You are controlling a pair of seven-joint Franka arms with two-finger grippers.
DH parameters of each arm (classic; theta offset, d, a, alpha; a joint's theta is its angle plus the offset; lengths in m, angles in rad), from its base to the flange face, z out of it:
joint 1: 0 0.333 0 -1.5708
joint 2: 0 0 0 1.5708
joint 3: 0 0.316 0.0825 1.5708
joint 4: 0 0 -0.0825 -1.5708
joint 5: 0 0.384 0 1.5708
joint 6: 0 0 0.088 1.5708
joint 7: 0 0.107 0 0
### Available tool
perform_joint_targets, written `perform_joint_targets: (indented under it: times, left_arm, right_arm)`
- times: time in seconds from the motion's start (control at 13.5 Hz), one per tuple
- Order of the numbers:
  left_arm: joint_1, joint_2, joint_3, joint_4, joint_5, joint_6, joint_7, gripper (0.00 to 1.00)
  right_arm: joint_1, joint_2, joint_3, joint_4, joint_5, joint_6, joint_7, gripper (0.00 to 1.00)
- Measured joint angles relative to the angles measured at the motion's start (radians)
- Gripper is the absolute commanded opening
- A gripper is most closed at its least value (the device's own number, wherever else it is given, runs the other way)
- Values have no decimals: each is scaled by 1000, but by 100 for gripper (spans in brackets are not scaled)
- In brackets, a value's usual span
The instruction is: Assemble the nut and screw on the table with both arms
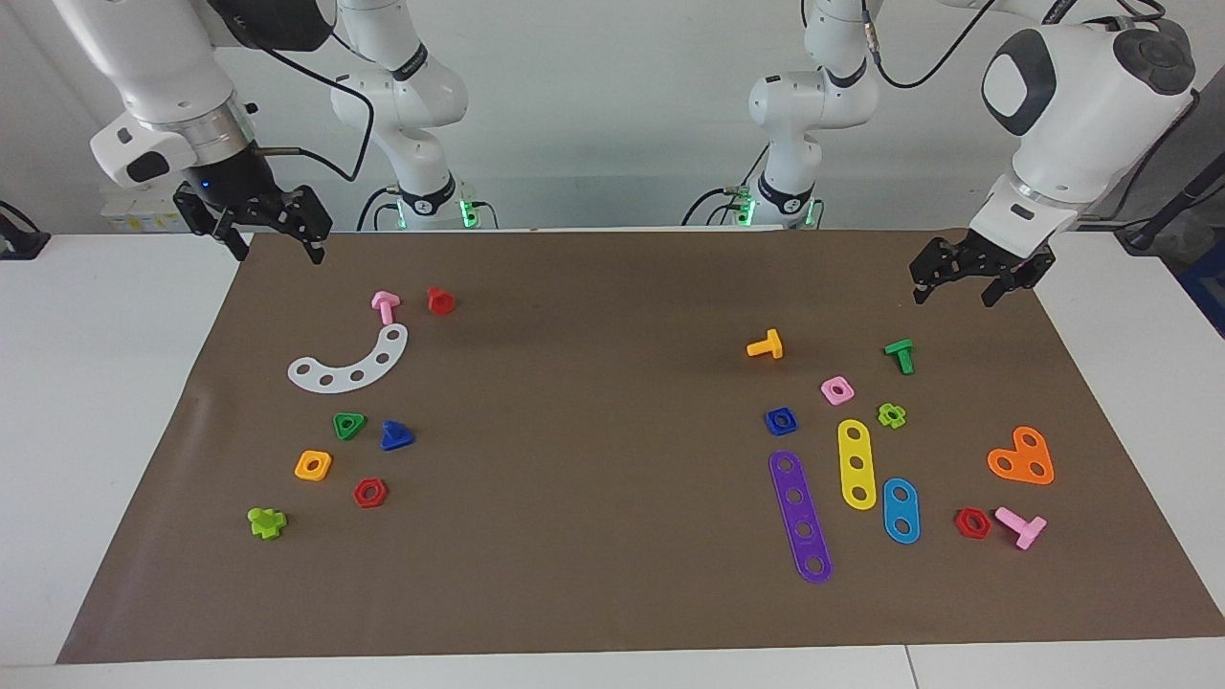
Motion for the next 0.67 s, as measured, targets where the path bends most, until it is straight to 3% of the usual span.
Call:
perform_joint_targets:
  times: [0.67]
  left_arm:
    - [0,0,0,0,0,0,0,100]
  right_arm:
    - [6,-1,1,-29,0,36,0,100]
